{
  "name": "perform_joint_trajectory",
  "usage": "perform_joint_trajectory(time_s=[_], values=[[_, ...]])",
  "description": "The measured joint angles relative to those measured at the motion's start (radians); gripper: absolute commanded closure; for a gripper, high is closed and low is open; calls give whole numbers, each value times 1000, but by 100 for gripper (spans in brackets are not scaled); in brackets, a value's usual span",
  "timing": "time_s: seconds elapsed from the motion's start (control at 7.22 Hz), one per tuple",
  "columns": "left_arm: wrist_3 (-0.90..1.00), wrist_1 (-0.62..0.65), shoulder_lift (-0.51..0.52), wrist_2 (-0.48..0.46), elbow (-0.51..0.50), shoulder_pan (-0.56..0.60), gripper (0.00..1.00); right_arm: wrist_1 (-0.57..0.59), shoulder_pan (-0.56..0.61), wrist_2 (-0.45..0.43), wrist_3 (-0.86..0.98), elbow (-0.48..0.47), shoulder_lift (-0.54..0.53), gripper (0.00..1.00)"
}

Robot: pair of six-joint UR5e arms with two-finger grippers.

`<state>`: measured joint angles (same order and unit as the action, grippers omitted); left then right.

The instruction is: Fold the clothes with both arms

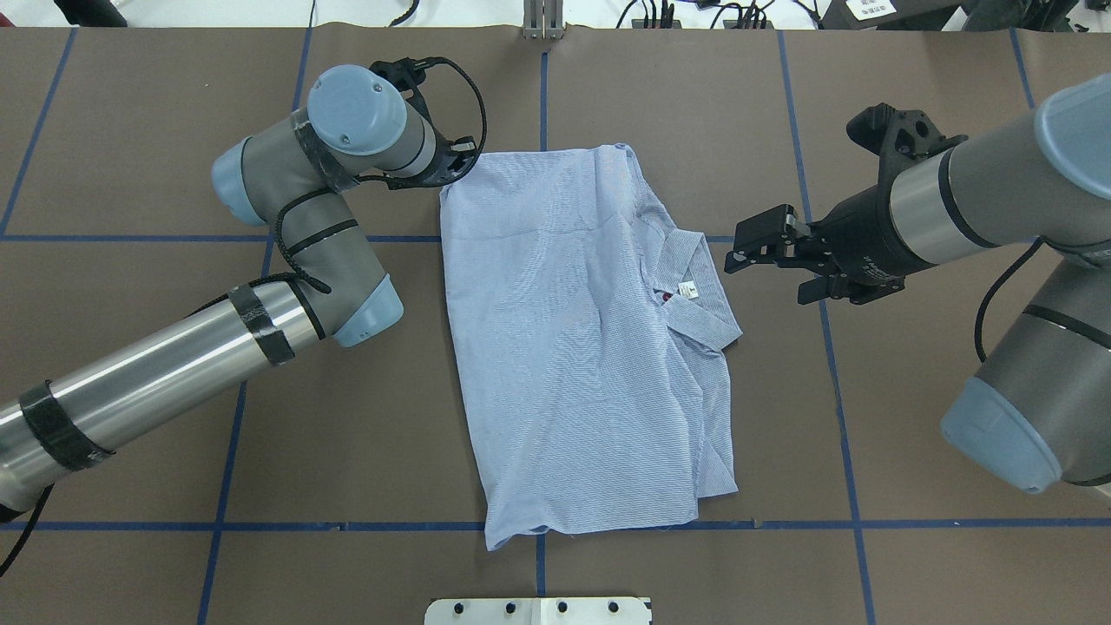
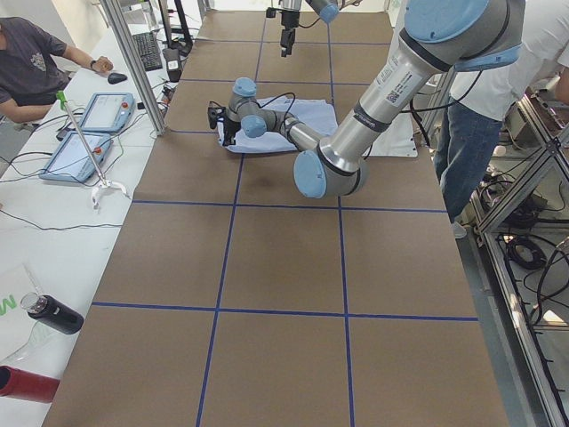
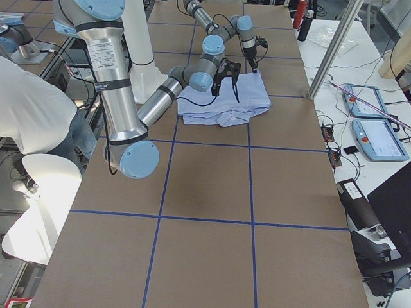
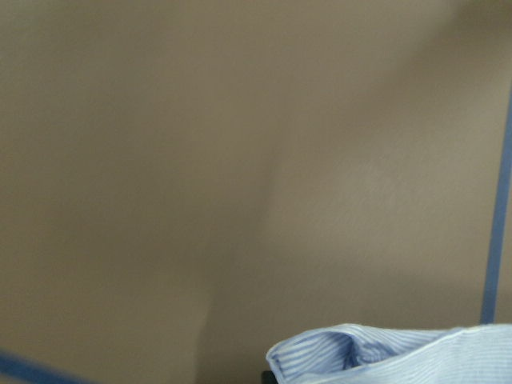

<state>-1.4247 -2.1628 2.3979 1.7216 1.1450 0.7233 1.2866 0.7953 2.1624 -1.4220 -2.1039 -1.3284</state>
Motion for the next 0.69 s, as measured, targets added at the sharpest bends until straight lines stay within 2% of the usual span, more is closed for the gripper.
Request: perform_joint_trajectory(time_s=[0.28,0.42,0.55,0.69], values=[[25,-137,16,-63,-76,7,100,-1,-1,-13,0,1,-1,0],[29,-177,17,-80,-89,9,77,-2,-2,-20,0,5,0,0],[31,-194,18,-86,-95,9,2,-4,-5,-29,1,13,2,0],[30,-202,18,-88,-95,10,1,-5,-10,-44,5,22,6,0]])
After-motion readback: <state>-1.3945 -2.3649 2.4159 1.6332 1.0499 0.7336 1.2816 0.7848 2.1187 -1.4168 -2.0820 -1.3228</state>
